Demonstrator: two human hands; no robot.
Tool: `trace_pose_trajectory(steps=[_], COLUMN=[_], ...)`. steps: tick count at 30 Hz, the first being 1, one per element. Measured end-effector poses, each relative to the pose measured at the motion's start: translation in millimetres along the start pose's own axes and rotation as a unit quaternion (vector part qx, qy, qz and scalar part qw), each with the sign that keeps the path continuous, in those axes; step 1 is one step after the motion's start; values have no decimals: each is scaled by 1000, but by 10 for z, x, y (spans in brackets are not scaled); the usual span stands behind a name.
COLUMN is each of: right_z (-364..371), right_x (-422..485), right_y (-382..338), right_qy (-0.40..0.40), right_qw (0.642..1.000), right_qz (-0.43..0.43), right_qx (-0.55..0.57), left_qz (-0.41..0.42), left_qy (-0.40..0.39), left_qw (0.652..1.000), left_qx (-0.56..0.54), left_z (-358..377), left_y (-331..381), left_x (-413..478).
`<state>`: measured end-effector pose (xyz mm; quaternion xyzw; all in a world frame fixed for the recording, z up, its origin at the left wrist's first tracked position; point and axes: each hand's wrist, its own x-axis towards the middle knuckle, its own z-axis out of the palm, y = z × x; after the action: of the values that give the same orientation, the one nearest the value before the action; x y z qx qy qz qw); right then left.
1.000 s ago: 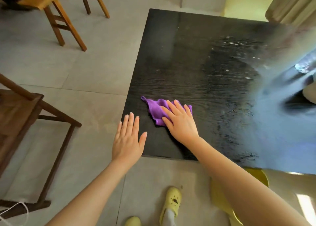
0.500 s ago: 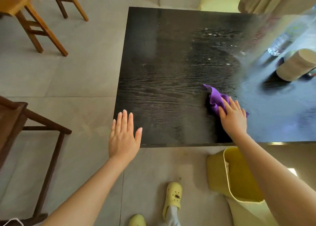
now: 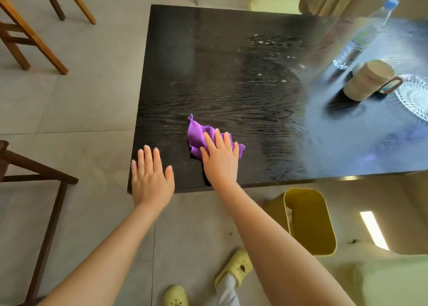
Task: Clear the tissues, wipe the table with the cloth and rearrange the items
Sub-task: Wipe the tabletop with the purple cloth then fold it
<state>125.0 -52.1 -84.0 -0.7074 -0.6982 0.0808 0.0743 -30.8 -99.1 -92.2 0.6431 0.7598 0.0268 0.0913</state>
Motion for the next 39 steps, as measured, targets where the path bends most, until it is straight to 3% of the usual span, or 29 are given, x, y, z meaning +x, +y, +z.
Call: trace_pose_trajectory(steps=[5,11,19,33,39], right_z=[-75,-301,-575,-607,-565], right_x=[-73,-115,88,1828,1734], right_y=[376,1395,2809,3145,2998], right_qy=[-24,-27,-17,0,6], right_qw=[996,998,999,1000,1000], right_qz=[-83,-53,27,-7,6], right_qx=[12,-6,1,-2,-1], left_qz=[-43,-61,90,69,70], left_qy=[22,44,-14,18,14], left_qw=[999,997,996,996,995], left_qx=[-11,-14,16,58,63], left_z=[106,195,378,478,454], left_y=[299,669,1855,1930,1938], left_x=[-182,-324,-405,-390,-407])
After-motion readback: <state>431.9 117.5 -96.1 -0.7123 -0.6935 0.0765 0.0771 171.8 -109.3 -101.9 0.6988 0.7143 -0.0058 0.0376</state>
